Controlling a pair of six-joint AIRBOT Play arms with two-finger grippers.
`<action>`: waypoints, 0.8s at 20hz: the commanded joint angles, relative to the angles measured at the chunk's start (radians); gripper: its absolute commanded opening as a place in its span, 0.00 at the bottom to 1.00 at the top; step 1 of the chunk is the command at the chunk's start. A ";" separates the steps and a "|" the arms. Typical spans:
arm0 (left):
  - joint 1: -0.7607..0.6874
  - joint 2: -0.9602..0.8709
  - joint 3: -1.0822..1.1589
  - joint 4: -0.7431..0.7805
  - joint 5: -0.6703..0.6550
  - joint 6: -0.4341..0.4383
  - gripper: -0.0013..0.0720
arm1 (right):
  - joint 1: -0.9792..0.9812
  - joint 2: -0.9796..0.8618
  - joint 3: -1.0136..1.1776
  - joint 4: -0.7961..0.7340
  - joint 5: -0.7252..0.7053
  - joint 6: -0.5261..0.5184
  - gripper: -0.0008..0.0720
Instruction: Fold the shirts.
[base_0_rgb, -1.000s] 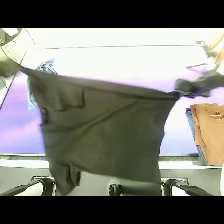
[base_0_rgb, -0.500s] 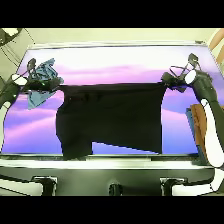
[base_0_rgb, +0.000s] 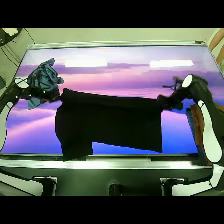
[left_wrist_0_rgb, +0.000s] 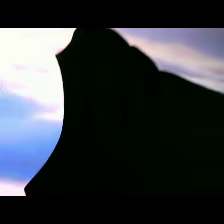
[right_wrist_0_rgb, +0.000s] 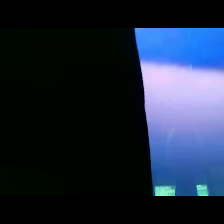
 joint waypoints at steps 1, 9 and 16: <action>0.013 -0.063 0.000 0.024 -0.198 -0.029 0.05 | 0.000 -0.001 -0.109 0.102 0.034 -0.045 0.07; 0.067 -0.063 0.135 0.024 -0.454 -0.043 0.57 | -0.002 0.066 -0.082 0.076 0.095 -0.053 0.78; 0.151 0.210 -0.207 0.120 -0.463 -0.040 0.58 | -0.160 0.150 -0.115 -0.001 0.335 -0.048 0.79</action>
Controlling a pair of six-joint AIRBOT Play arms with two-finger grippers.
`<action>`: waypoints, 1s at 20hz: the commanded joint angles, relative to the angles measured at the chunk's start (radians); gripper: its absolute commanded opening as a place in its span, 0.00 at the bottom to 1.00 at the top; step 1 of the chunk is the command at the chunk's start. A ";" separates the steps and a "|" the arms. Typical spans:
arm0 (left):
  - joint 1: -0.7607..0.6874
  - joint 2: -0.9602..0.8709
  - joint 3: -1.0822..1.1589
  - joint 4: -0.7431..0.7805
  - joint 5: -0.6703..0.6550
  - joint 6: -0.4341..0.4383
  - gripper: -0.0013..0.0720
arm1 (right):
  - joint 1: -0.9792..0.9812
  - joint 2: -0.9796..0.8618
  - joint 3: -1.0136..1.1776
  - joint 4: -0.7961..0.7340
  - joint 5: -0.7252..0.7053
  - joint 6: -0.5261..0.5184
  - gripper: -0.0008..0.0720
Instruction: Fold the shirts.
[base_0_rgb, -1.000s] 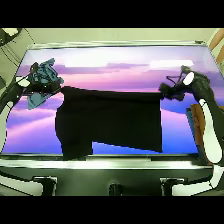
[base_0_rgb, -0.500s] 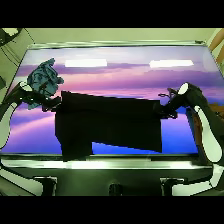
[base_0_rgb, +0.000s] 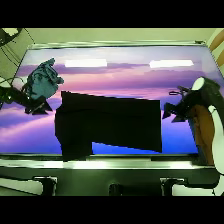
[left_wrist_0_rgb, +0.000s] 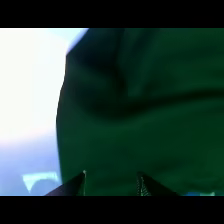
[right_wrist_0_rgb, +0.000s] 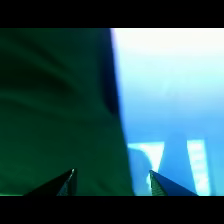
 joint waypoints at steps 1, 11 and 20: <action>0.018 0.161 -0.328 0.046 0.047 0.011 0.66 | -0.087 0.044 -0.071 0.008 0.095 -0.002 0.79; 0.018 0.292 -0.797 -0.124 0.346 0.134 0.69 | -0.091 0.175 -0.370 0.010 -0.018 -0.027 0.79; 0.018 0.294 -0.798 -0.128 0.418 0.135 0.05 | -0.091 0.290 -0.662 0.113 -0.189 -0.034 0.79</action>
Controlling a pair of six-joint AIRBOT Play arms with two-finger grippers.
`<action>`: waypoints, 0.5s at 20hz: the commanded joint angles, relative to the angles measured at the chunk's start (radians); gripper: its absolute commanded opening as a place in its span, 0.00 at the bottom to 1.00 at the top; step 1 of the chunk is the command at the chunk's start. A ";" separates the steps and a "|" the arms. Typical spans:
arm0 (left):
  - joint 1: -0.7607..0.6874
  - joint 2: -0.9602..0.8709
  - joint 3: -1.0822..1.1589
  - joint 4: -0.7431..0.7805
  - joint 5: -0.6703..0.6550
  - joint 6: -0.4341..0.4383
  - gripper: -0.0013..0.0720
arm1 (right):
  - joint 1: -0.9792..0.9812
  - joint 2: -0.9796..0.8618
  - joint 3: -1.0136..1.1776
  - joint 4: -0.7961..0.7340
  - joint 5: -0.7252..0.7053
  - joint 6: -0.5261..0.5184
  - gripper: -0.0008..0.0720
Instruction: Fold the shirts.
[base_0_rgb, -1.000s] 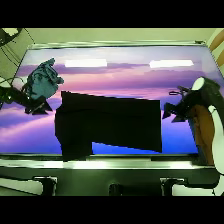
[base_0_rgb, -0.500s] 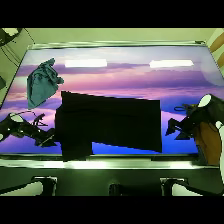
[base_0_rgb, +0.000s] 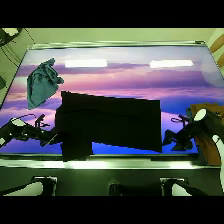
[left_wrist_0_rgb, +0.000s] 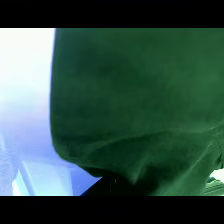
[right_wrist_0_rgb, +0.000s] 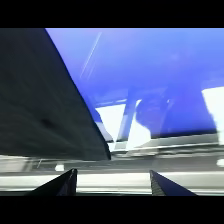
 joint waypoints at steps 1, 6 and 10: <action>0.000 0.001 -0.004 0.010 0.033 0.035 0.05 | -0.001 0.023 -0.122 0.101 -0.119 -0.004 0.79; 0.001 0.001 -0.004 0.010 0.006 0.070 0.05 | -0.001 0.022 -0.187 0.211 -0.280 0.007 0.75; 0.001 0.001 0.011 0.010 0.004 0.071 0.05 | -0.001 -0.005 -0.196 0.227 -0.275 0.012 0.08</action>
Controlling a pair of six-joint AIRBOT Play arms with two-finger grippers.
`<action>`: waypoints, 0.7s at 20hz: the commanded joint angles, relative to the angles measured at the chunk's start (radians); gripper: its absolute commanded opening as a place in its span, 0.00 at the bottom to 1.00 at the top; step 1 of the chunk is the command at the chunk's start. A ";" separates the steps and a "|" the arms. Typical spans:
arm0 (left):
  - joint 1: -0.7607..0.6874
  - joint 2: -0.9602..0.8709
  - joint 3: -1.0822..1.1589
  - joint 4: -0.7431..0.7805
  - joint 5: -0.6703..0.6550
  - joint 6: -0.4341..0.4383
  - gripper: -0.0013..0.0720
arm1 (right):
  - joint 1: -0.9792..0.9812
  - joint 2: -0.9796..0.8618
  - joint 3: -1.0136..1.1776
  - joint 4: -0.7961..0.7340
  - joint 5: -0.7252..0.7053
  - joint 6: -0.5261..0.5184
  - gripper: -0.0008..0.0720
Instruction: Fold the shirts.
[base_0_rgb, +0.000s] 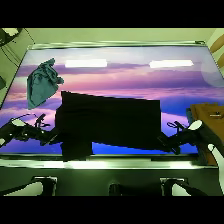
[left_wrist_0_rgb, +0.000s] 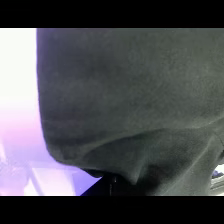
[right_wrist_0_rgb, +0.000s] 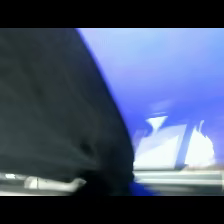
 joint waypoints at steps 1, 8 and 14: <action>0.002 0.004 0.037 0.003 -0.007 0.022 0.05 | 0.001 -0.006 0.000 0.013 -0.051 -0.023 0.07; -0.045 0.032 0.515 -0.013 -0.038 -0.007 0.05 | 0.058 -0.010 0.410 -0.040 -0.056 -0.030 0.07; -0.154 -0.388 1.042 -0.013 -0.056 -0.164 0.05 | 0.169 -0.345 0.794 -0.195 -0.115 0.125 0.07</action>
